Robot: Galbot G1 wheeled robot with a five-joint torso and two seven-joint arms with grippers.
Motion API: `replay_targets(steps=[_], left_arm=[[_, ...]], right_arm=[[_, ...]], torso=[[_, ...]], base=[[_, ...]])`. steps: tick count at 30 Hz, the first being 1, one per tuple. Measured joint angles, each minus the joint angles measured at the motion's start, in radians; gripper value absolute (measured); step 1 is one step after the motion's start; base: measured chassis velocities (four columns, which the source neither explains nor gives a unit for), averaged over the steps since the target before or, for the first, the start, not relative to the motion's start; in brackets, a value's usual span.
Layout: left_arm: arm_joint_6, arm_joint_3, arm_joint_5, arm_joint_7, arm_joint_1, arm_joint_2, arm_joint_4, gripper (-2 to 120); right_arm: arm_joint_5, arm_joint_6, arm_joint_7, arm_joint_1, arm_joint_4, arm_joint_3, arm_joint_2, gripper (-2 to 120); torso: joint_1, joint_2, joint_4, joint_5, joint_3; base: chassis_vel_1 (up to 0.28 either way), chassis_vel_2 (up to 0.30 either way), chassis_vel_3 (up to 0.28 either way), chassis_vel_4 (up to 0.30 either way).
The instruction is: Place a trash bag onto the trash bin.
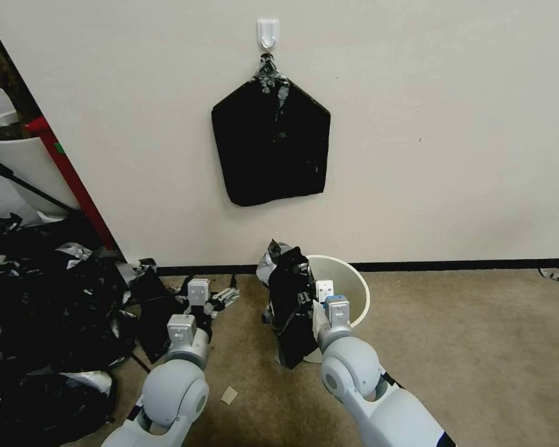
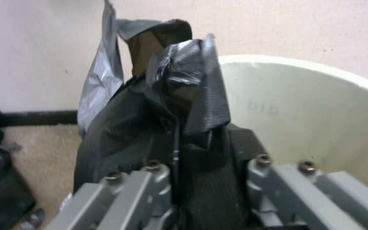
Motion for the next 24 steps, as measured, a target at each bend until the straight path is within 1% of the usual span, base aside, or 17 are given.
replay_targets(steps=[1,2,3,4,5,6,7,8,10,11,13,15,17,18,21,23,24], left_arm=[[0.0,0.0,0.0,0.0,0.0,0.0,0.0,100],[-0.01,0.017,-0.031,0.03,-0.014,-0.003,0.017,100],[-0.014,0.031,-0.055,0.051,-0.026,-0.008,0.032,100],[-0.014,0.031,-0.055,0.051,-0.026,-0.008,0.032,100],[-0.013,0.05,-0.086,0.075,-0.045,-0.018,0.054,100],[-0.001,0.063,-0.102,0.086,-0.063,-0.028,0.071,100],[-0.001,0.063,-0.102,0.086,-0.063,-0.028,0.071,100],[0.014,0.078,-0.112,0.091,-0.081,-0.04,0.091,100],[0.035,0.1,-0.117,0.092,-0.109,-0.058,0.123,100],[0.035,0.1,-0.117,0.092,-0.109,-0.058,0.123,100],[0.063,0.118,-0.122,0.092,-0.129,-0.073,0.15,100],[0.072,0.125,-0.123,0.091,-0.139,-0.078,0.162,100],[0.087,0.138,-0.123,0.089,-0.157,-0.089,0.188,100],[0.087,0.138,-0.123,0.089,-0.157,-0.089,0.188,100],[0.115,0.155,-0.126,0.087,-0.18,-0.103,0.22,96],[0.116,0.156,-0.126,0.087,-0.182,-0.105,0.223,95],[0.125,0.16,-0.126,0.086,-0.188,-0.109,0.235,93]], right_arm=[[0.0,0.0,0.0,0.0,0.0,0.0,0.0,21],[0.017,0.02,0.011,-0.002,-0.005,0.003,0.005,14],[0.039,0.039,0.024,-0.003,-0.009,0.005,0.01,11],[0.039,0.039,0.024,-0.003,-0.009,0.005,0.01,11],[0.081,0.066,0.05,-0.006,-0.01,0.007,0.02,5],[0.105,0.086,0.065,-0.011,-0.01,0.01,0.027,0],[0.105,0.086,0.065,-0.011,-0.01,0.01,0.027,0],[0.115,0.112,0.071,-0.019,-0.01,0.013,0.032,0],[0.113,0.135,0.072,-0.032,-0.008,0.021,0.035,0],[0.113,0.135,0.072,-0.032,-0.008,0.021,0.035,0],[0.105,0.146,0.07,-0.043,0.0,0.027,0.036,0],[0.098,0.153,0.069,-0.046,0.001,0.029,0.037,0],[0.059,0.174,0.055,-0.052,0.0,0.033,0.04,0],[0.059,0.174,0.055,-0.052,0.0,0.033,0.04,0],[0.001,0.205,0.029,-0.06,-0.007,0.032,0.044,0],[-0.004,0.208,0.027,-0.061,-0.008,0.032,0.045,0],[-0.029,0.221,0.018,-0.063,-0.013,0.031,0.047,0]], torso=[[0.0,0.0,0.0,0.0,0.0],[0.0,0.0,-0.0003,0.0,0.0],[0.0,0.0,-0.0002,0.0,0.0],[0.0,0.0,-0.0002,0.0,0.0],[0.0,0.0,-0.0002,-0.0001,0.0],[0.0,0.0,-0.0002,0.0001,0.0],[0.0,0.0,-0.0002,0.0001,0.0],[0.0,0.0,-0.0001,0.0001,0.0],[0.0,0.0,-0.0003,0.0001,0.0],[0.0,0.0,-0.0003,0.0001,0.0],[0.0,0.0,-0.0002,0.0,0.0],[0.0,0.0,-0.0002,0.0001,0.0],[0.0,0.0,-0.0001,0.0001,0.0],[0.0,0.0,-0.0001,0.0001,0.0],[0.0,0.0,-0.0002,0.0001,0.0],[0.0,0.0,-0.0001,0.0001,0.0],[0.0,0.0,-0.0001,0.0001,0.0]], base=[[0.0,0.0,0.0,0.0],[0.0,0.0,0.0,0.0],[0.0,0.0,0.0,0.0],[0.0,0.0,0.0,0.0],[0.0,0.0,0.0,0.0],[0.0,0.0,0.0,0.0],[0.0,0.0,0.0,0.0],[0.0,0.0,0.0,0.0],[0.0,0.0,0.0,0.0],[0.0,0.0,0.0,0.0],[0.0,0.0,0.0,0.0],[0.0,0.0,0.0,0.0],[0.0,0.0,0.0,0.0],[0.0,0.0,0.0,0.0],[0.0,0.0,0.0,0.0],[0.0,0.0,0.0,0.0],[0.0,0.0,0.0,0.0]])
